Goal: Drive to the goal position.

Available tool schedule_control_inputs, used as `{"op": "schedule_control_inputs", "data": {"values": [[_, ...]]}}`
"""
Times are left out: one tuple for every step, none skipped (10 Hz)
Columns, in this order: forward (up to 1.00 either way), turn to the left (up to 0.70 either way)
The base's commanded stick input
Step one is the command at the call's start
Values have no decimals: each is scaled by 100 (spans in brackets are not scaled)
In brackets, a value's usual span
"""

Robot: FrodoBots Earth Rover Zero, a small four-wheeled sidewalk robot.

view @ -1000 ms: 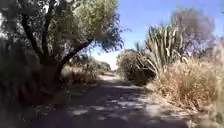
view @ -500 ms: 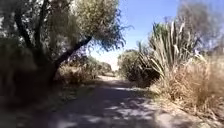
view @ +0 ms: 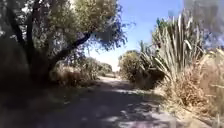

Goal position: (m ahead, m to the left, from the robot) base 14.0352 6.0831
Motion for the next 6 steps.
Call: {"op": "schedule_control_inputs", "data": {"values": [[85, 0], [85, 0], [85, 0], [85, 0], [85, 0], [85, 0]]}}
